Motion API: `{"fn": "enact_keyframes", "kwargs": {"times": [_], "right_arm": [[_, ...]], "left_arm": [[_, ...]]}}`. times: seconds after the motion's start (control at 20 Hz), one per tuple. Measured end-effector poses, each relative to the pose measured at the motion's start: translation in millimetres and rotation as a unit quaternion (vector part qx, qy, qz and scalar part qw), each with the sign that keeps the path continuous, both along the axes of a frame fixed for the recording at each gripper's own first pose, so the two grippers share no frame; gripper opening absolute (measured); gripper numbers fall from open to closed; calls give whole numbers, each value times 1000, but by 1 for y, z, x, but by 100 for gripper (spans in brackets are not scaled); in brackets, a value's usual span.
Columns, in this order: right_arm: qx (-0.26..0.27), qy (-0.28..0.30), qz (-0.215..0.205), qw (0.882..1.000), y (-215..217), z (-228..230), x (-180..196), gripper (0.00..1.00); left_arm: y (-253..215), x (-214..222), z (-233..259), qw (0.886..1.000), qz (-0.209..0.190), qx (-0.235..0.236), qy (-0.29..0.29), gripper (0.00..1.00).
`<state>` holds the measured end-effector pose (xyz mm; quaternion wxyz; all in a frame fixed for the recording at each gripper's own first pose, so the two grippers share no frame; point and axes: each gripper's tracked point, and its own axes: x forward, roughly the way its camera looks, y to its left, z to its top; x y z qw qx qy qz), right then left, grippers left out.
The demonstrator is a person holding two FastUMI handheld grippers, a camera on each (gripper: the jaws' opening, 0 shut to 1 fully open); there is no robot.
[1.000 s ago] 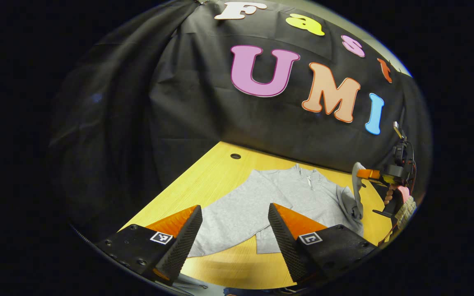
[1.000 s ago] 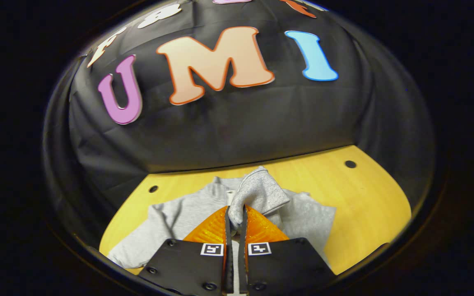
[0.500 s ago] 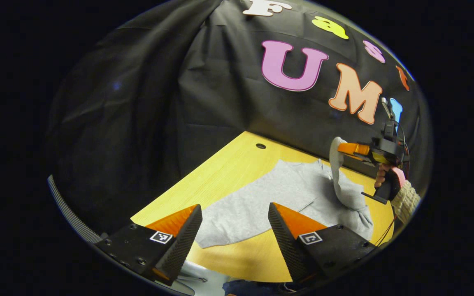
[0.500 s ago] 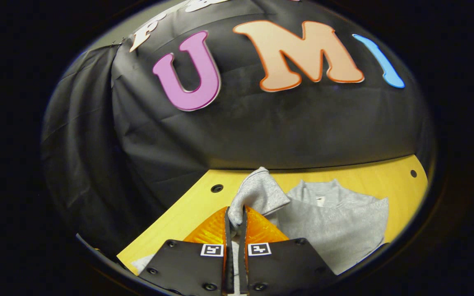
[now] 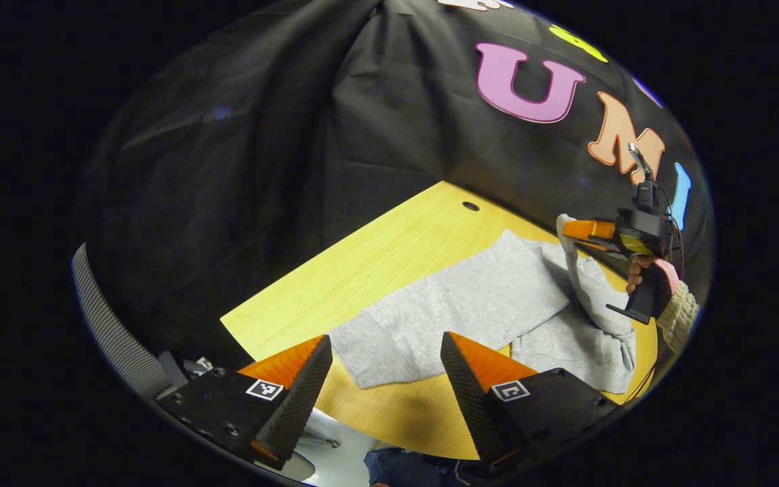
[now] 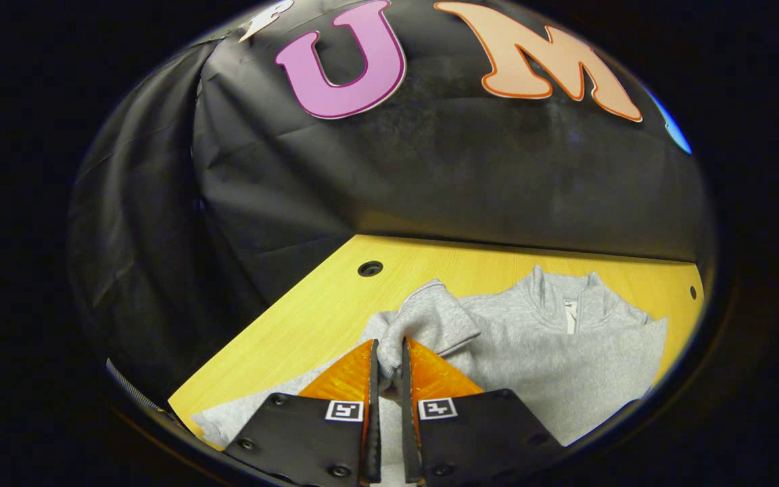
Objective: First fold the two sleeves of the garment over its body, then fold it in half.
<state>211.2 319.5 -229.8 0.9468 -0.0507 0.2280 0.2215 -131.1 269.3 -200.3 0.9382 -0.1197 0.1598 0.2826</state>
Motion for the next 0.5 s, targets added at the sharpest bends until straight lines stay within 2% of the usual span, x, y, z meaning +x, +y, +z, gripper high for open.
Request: {"fn": "enact_keyframes", "kwargs": {"times": [0.15, 0.2, 0.3, 0.4, 0.45, 0.5], "right_arm": [[-7, -11, 16, 1000, 3, 0, -5, 22], [-7, -11, 20, 1000, 4, 3, -7, 32], [-5, -8, 31, 999, 5, 4, -13, 70], [-24, -24, 35, 999, -1, 11, -19, 100], [-35, -35, 36, 998, -6, 13, -19, 100], [-43, -44, 38, 997, -9, 16, -21, 96]], "left_arm": [[9, 6, -18, 1000, 2, -1, 20, 95], [10, 8, -24, 1000, 0, -2, 24, 95], [11, 10, -32, 999, -5, -6, 32, 95], [11, 12, -36, 999, -12, -7, 37, 95], [10, 14, -37, 999, -15, -7, 40, 95], [10, 18, -41, 999, -17, -7, 43, 95]]}}
